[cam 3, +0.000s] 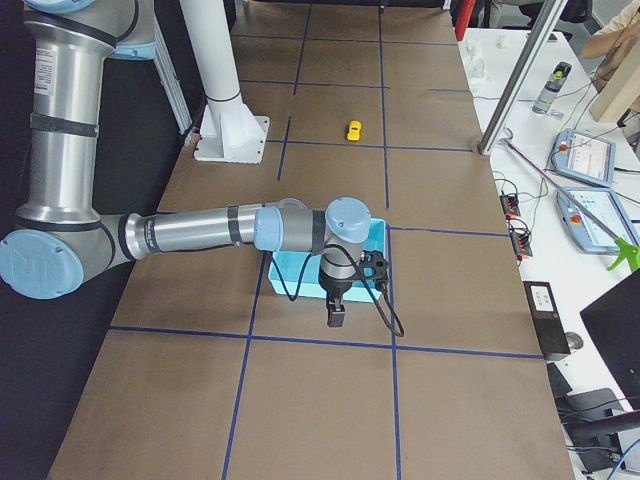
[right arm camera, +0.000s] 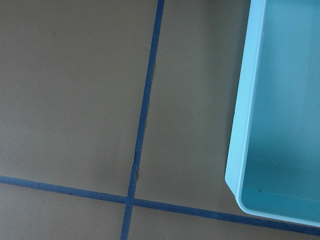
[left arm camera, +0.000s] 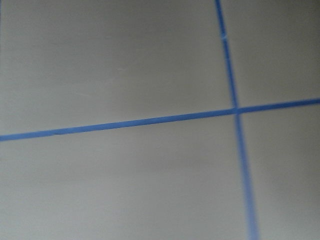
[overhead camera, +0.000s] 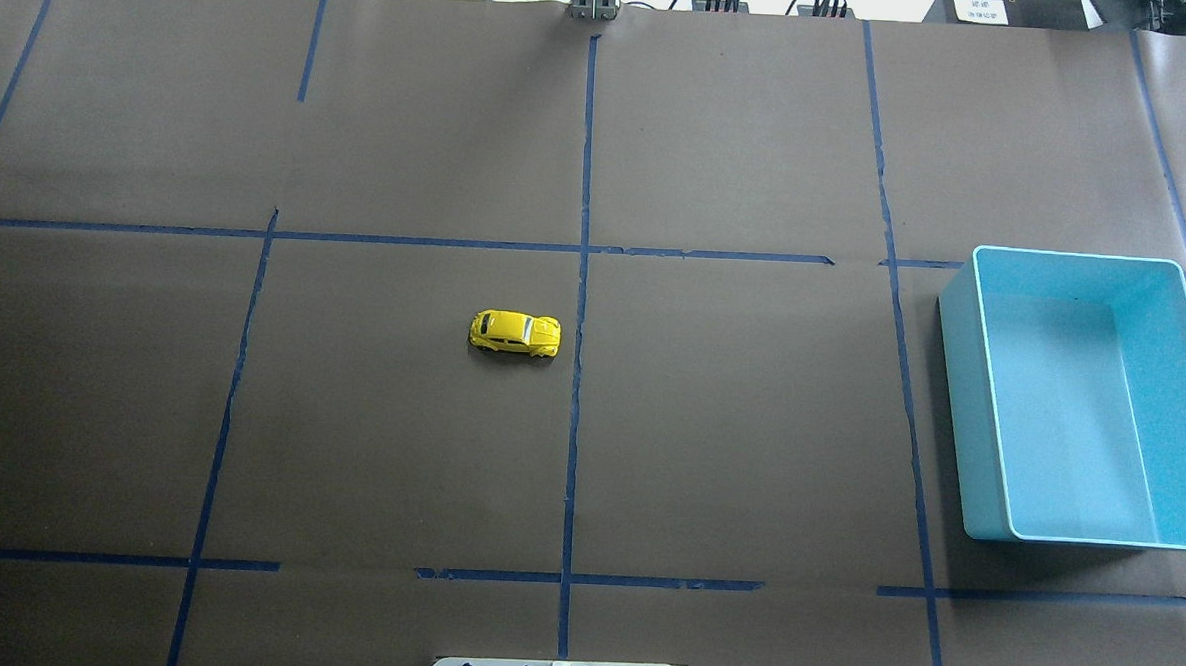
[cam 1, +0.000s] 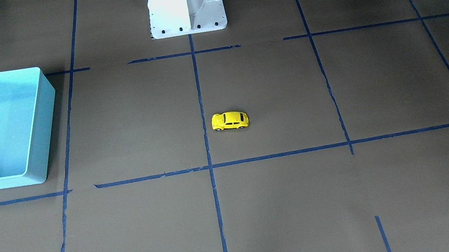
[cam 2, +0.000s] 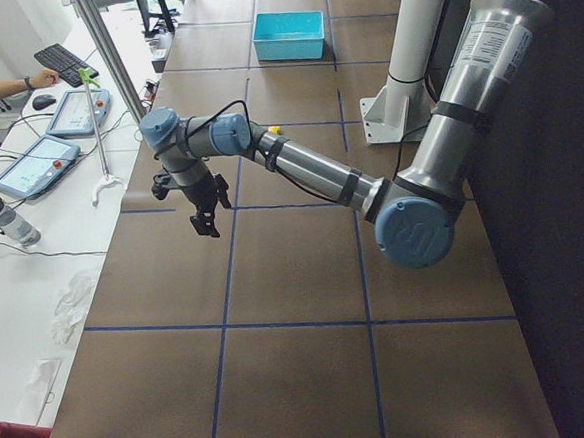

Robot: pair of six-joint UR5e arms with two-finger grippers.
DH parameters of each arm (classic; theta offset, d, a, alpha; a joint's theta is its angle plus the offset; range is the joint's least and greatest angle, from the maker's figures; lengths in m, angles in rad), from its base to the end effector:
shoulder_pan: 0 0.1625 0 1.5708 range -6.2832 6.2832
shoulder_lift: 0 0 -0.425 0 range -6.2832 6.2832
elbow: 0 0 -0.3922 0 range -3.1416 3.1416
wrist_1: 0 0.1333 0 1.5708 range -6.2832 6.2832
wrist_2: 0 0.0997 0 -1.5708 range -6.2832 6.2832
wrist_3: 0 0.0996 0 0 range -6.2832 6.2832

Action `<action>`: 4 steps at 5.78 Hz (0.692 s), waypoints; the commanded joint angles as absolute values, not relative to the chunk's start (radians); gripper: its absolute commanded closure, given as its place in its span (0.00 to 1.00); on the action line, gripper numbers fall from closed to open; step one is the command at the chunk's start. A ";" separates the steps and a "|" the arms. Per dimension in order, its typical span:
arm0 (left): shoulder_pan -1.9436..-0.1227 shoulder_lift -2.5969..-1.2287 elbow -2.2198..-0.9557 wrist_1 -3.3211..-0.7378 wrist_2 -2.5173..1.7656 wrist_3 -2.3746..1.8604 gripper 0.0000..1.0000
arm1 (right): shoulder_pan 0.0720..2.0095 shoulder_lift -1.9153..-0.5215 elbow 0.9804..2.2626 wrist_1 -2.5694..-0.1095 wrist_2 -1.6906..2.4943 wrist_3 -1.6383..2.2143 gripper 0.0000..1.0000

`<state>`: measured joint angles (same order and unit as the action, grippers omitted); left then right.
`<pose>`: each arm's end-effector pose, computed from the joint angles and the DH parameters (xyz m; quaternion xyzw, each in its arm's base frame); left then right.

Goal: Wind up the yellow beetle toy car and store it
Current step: 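Move the left gripper toward the yellow beetle toy car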

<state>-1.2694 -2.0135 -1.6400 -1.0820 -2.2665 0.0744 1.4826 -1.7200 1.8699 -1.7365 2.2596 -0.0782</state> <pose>0.1193 -0.6179 0.4285 -0.0278 0.3399 0.1795 0.9228 0.0325 -0.4276 0.6027 -0.0091 -0.3376 -0.0756 0.9382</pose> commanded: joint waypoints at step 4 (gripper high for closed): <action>-0.831 -2.061 -1.757 -1.570 -2.160 0.402 0.00 | 1.482 -1.720 1.870 -1.736 2.260 -0.078 0.00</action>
